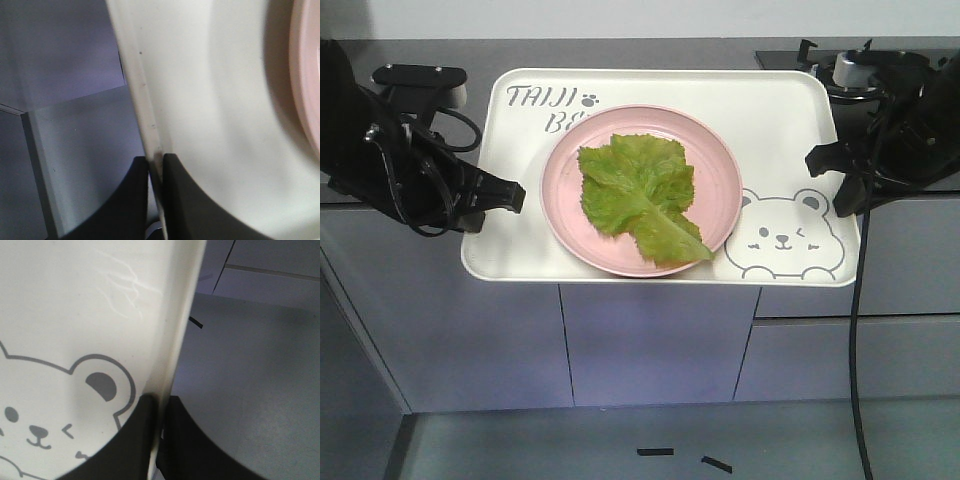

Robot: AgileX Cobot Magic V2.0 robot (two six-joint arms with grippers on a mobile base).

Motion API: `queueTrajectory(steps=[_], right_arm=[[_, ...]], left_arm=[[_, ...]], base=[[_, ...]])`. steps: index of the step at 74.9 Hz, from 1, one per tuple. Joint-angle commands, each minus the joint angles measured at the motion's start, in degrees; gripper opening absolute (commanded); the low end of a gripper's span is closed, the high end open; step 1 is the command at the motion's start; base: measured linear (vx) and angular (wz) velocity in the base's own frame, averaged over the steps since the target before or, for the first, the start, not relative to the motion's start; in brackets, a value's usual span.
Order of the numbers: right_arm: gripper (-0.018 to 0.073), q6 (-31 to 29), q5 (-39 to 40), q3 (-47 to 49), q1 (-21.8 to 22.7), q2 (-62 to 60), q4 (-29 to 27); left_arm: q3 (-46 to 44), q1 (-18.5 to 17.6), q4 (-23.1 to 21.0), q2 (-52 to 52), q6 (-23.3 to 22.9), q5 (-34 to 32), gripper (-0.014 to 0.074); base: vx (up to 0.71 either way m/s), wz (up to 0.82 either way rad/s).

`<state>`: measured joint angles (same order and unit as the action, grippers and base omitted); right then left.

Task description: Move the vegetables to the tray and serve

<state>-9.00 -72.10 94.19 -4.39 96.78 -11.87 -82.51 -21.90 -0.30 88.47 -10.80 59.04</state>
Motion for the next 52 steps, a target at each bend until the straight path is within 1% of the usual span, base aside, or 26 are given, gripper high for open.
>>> queueTrajectory(steps=[1,52], right_arm=[[-0.0006,-1.5,1.9,1.5,-0.6,-2.8,-5.5],[-0.0006,-1.5,1.9,1.5,-0.6,-2.8,-5.5]], left_arm=[[-1.7,-1.1,-4.6,-2.6,1.5,-5.3,-0.0006],[-1.7,-1.1,-4.6,-2.6,1.5,-5.3,-0.0006]], base=[[0.00,0.00],[0.00,0.00]])
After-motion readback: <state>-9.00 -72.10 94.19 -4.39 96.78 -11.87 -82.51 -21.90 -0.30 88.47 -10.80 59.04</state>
